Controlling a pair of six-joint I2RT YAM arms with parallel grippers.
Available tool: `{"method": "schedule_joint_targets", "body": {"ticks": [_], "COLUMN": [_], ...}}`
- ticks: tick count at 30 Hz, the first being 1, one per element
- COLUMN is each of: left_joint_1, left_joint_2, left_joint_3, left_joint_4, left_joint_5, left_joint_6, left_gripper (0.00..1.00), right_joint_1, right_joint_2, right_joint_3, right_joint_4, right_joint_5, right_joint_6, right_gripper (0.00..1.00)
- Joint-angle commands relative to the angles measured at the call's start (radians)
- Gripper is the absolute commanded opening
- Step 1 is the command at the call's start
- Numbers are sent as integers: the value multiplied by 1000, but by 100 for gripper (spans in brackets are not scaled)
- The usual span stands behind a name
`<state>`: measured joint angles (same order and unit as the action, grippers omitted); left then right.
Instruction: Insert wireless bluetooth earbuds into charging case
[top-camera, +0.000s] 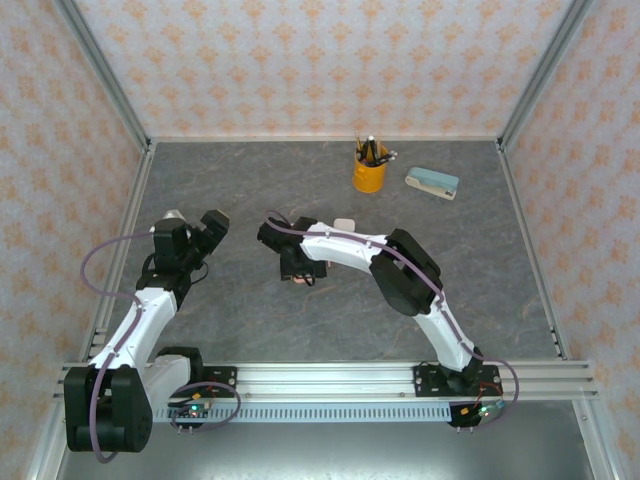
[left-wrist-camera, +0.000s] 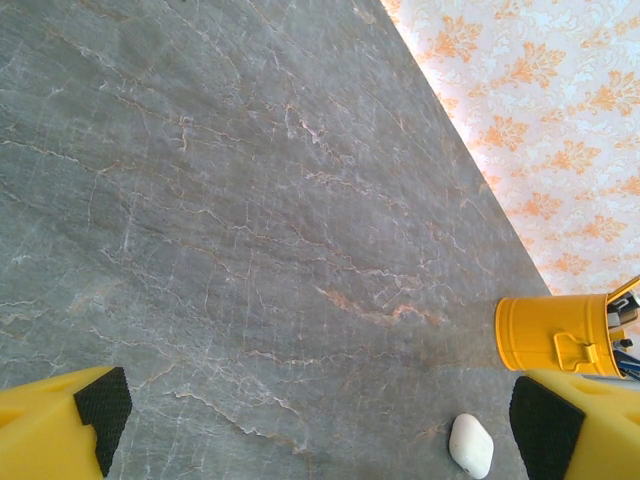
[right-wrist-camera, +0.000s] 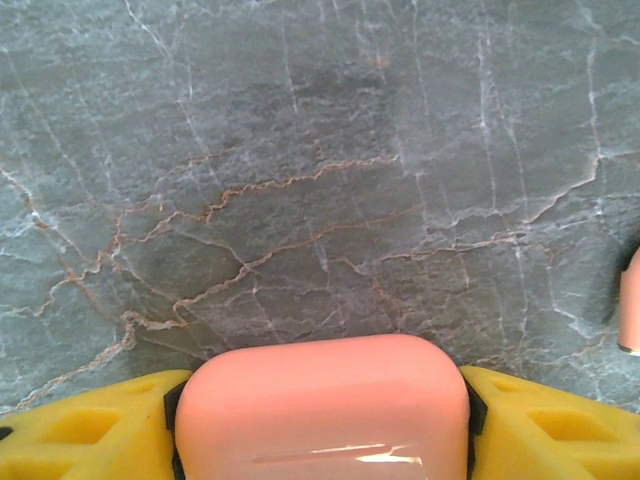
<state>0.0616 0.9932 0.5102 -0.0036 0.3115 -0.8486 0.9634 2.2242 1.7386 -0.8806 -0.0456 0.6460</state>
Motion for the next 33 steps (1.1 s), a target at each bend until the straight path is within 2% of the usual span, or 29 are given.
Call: {"method": "schedule_joint_targets", "body": {"ticks": [1, 12, 22, 33], "left_joint_1": [9, -9, -108, -215], "left_joint_2": [-17, -18, -38, -42], "left_joint_3": [31, -22, -146, -286], "left_joint_4": [4, 49, 133, 401], "left_joint_5": [18, 62, 46, 68], "left_joint_6": [-1, -13, -30, -39], "left_gripper": [100, 100, 100, 100], "right_joint_1": [-32, -46, -90, -157], "right_joint_2": [41, -35, -68, -68], "right_joint_3": [-48, -50, 1, 65], "right_joint_4": [-14, 23, 43, 117], "right_joint_5": [52, 44, 56, -15], "right_joint_6": [-3, 44, 89, 162], "right_gripper": [63, 58, 58, 58]}}
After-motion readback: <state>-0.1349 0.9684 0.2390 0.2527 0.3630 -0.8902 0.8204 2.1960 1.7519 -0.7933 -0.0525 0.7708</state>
